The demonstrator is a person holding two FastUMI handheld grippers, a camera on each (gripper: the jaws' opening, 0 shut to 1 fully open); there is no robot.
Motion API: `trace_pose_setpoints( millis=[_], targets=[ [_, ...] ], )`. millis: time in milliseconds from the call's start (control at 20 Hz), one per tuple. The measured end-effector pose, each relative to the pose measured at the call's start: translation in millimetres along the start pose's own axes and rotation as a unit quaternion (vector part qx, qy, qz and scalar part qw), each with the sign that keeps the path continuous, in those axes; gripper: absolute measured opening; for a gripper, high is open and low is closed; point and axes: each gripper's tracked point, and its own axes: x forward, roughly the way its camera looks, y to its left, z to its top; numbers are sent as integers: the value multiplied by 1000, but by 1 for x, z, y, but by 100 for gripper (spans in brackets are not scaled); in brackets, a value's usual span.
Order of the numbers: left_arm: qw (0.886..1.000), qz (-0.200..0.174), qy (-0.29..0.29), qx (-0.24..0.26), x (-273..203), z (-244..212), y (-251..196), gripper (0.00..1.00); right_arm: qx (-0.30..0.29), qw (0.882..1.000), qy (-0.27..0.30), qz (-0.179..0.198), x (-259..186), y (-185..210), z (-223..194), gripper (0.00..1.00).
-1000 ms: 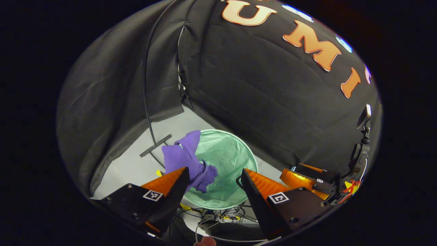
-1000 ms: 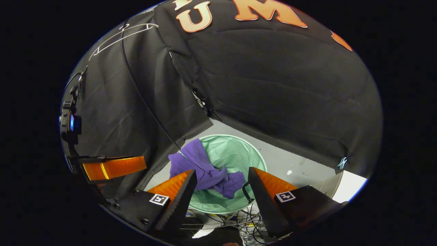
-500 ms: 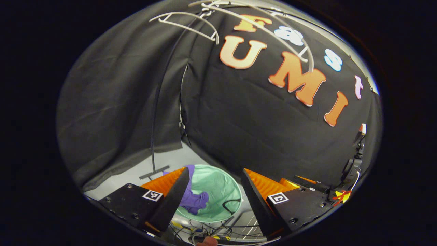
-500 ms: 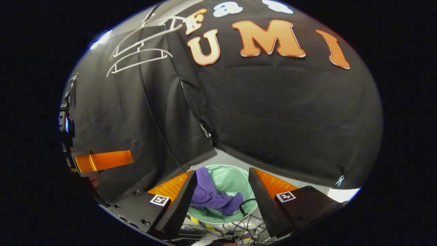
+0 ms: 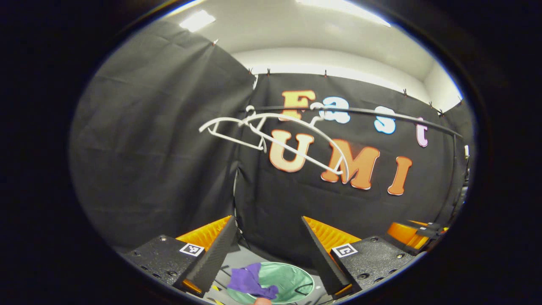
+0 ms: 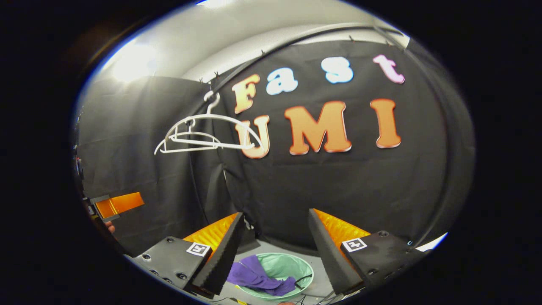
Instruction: Grasp the clothes on the hanger with both hands and then place them into the laundry hamper below.
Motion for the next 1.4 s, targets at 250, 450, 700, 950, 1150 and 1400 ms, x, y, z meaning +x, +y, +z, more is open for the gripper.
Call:
trace_pose_setpoints(
  millis=[250,450,700,950,1150,1400],
  targets=[
    [998,18,-47,29,-68,43,31,90,-9,998,-50,-24,-91,36,41,88],
    [996,44,-64,32,-127,54,74,90,-25,997,-73,-27,-139,55,56,98],
    [996,53,-71,25,-156,69,85,90,-34,994,-94,-50,-163,54,69,98],
    [994,54,-86,32,-162,81,89,90,-28,993,-99,-51,-159,62,68,98],
    [995,47,-82,30,-165,79,88,90,-36,992,-104,-57,-159,65,73,98],
    [996,36,-74,35,-150,75,79,90,-30,992,-103,-61,-161,65,76,89]
  ],
)
